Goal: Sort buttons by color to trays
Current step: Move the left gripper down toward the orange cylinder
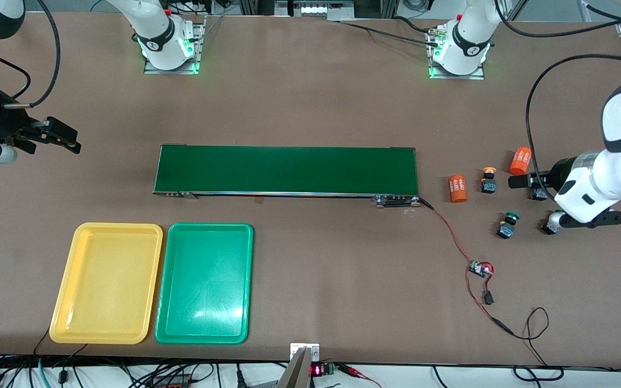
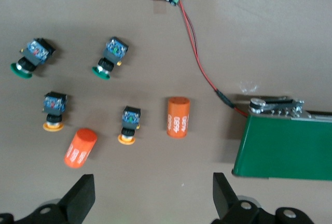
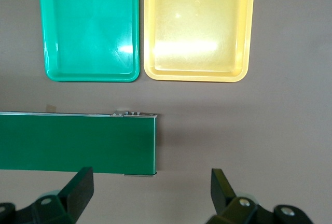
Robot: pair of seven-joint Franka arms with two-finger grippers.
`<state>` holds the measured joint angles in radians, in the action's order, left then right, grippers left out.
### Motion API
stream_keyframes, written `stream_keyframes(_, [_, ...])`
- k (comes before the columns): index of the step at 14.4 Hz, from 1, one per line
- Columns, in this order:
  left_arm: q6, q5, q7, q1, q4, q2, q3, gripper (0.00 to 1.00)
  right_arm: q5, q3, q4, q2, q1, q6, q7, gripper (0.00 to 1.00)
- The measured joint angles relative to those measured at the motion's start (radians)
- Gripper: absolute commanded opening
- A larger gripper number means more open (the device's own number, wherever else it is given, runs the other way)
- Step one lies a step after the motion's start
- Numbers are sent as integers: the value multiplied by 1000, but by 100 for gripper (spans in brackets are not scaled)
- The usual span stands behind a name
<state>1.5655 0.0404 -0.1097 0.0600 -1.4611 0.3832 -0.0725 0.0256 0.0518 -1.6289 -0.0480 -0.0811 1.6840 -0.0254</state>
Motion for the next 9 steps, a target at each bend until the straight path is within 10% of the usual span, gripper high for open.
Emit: stream_keyframes(9, [155,0,2,3,-66,99,-7,100,0,0,0,0,-1,1,0,100])
